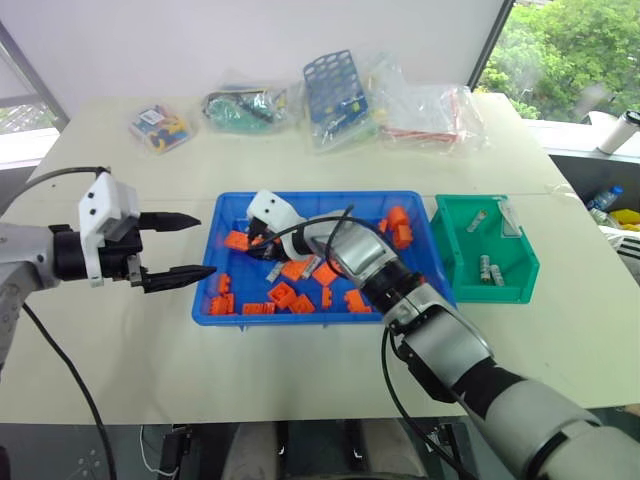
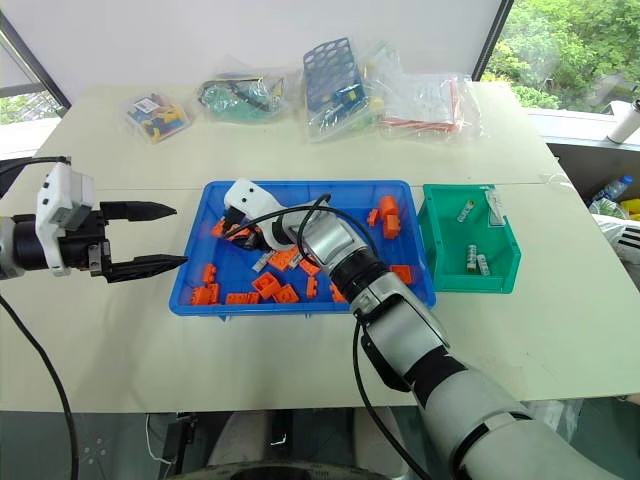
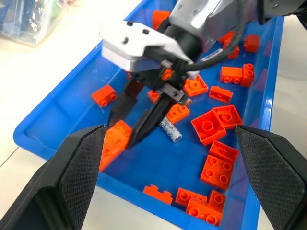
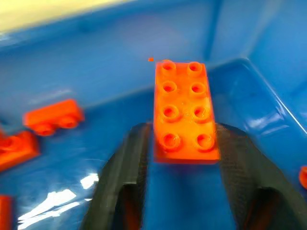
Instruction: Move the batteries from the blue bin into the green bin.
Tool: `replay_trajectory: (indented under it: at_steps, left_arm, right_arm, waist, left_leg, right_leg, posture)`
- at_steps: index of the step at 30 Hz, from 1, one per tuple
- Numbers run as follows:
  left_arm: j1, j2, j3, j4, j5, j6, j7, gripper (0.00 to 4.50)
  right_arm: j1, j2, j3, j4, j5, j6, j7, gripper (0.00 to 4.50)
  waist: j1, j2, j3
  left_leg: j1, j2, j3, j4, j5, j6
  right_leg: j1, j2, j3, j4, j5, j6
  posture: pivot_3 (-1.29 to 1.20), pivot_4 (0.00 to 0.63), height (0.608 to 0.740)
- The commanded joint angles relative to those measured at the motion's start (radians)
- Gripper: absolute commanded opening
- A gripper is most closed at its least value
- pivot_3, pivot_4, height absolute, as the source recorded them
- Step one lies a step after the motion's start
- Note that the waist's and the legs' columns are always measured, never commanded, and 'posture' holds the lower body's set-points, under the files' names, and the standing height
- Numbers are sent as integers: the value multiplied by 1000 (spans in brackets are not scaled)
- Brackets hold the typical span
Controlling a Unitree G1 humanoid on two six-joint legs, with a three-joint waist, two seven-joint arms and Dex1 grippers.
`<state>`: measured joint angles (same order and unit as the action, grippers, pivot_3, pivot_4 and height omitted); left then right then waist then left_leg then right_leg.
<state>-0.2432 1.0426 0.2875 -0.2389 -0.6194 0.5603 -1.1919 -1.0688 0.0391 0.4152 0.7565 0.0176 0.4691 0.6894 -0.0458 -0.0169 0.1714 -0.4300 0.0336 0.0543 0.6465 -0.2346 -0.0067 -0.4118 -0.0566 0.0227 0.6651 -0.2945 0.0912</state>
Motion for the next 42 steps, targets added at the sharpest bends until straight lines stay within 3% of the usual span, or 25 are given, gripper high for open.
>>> replay_trajectory:
  at_steps: [1, 7, 13, 33, 36, 40, 42]
  left_arm:
    - [-13, 2, 3, -8, 4, -18, -1, 4500]
    - [-37, -5, -20, 7, 14, -29, -1, 4500]
    - [-55, -12, -33, 19, 23, -37, -2, 4500]
    - [-52, -7, -10, -2, 12, -24, 11, 4500]
    - [-57, -7, -13, 2, 13, -25, 13, 4500]
    - [-62, -7, -18, 7, 14, -26, 12, 4500]
    - [-64, -7, -21, 8, 14, -26, 11, 4500]
  right_arm:
    - [-31, -30, -26, -85, 10, 1, 88, 3122]
    - [7, -174, 39, -255, -4, 22, 318, 3122]
    - [24, -250, 84, -252, -53, -73, 410, 3122]
    - [79, -186, 99, -118, -153, -275, 395, 3122]
    - [78, -173, 84, -100, -152, -289, 391, 2260]
    - [84, -165, 72, -114, -146, -280, 392, 169]
    - [93, -168, 61, -145, -139, -266, 391, 63]
  waist:
    - [0, 0, 0]
    - [3, 0, 0]
    - [0, 0, 0]
    - [1, 0, 0]
    - [1, 0, 0]
    - [2, 0, 0]
    - [2, 0, 0]
  left_leg:
    - [0, 0, 0, 0, 0, 0]
    - [0, 0, 0, 0, 0, 0]
    - [0, 0, 0, 0, 0, 0]
    - [0, 0, 0, 1, 0, 0]
    - [0, 0, 0, 1, 0, 0]
    - [0, 0, 0, 1, 0, 0]
    - [0, 0, 0, 1, 0, 0]
  right_leg:
    - [0, 0, 0, 0, 0, 0]
    - [1, -1, 0, 0, 0, 0]
    - [0, 1, 0, 0, 0, 0]
    - [1, 1, 0, 0, 0, 0]
    - [1, 1, 0, 0, 0, 0]
    - [1, 1, 0, 0, 0, 0]
    - [1, 1, 0, 0, 0, 0]
  posture:
    - [0, 150, 739]
    - [0, 150, 739]
    - [0, 150, 739]
    - [0, 150, 739]
    - [0, 150, 739]
    - [0, 150, 739]
    - [0, 150, 739]
